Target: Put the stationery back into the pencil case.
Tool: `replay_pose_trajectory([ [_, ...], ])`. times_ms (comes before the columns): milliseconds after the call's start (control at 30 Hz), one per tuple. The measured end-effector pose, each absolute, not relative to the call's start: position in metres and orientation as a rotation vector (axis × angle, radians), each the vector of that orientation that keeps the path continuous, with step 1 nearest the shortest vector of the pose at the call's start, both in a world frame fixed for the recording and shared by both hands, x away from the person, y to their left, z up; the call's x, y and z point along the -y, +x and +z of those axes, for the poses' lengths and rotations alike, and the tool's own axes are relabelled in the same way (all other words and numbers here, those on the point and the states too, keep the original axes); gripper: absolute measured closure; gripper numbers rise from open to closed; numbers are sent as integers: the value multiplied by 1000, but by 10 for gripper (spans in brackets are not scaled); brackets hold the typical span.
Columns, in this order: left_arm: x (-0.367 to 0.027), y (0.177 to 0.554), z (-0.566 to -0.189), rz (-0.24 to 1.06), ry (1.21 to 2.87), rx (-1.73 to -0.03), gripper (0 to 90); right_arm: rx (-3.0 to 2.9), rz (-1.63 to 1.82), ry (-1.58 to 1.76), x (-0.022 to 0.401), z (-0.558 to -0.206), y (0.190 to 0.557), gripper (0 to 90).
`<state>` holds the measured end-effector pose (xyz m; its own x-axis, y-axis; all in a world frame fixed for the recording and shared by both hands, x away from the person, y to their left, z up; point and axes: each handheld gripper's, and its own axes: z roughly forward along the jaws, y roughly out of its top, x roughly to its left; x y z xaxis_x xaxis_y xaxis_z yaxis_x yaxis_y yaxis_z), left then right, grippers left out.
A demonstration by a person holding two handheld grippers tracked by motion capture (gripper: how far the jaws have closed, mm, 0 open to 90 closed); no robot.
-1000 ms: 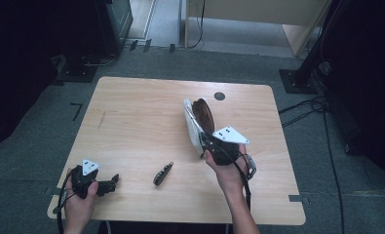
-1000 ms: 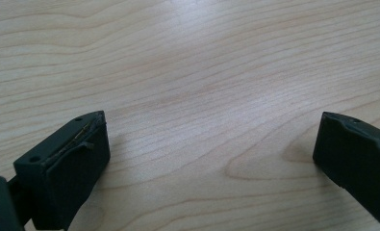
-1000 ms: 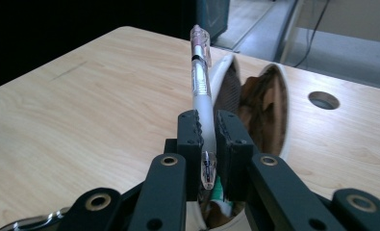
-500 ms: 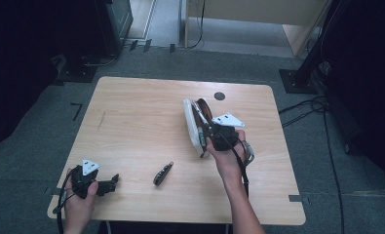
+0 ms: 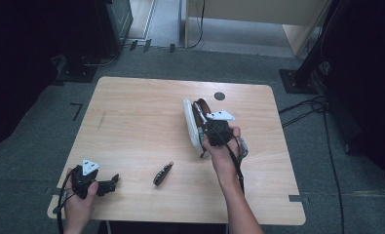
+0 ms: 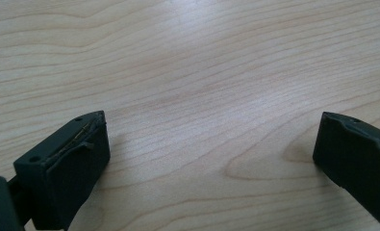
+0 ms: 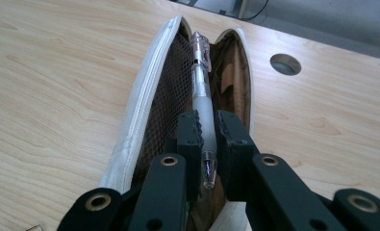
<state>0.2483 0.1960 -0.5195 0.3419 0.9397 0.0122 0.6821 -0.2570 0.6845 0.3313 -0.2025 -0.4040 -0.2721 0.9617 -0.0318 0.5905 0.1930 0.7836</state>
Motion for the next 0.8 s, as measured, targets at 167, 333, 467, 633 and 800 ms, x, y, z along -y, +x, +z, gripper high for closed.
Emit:
replay_pose_trajectory([
  [167,-196,248,-519,573,2026,-1412,0,-1954,925,1447,199,-406,333,811],
  [333,-196,248,-519,573,2028,-1412,0,-1971,935,1445,198,-408,336,810],
  [467,-196,248,-519,573,2028,-1412,0,-1978,943,1446,200,-407,338,810],
  [633,-196,248,-519,573,2028,-1412,0,-1990,927,1439,198,-405,341,809],
  [800,-196,248,-519,572,2028,-1412,0,-2003,901,1450,196,-405,348,809],
])
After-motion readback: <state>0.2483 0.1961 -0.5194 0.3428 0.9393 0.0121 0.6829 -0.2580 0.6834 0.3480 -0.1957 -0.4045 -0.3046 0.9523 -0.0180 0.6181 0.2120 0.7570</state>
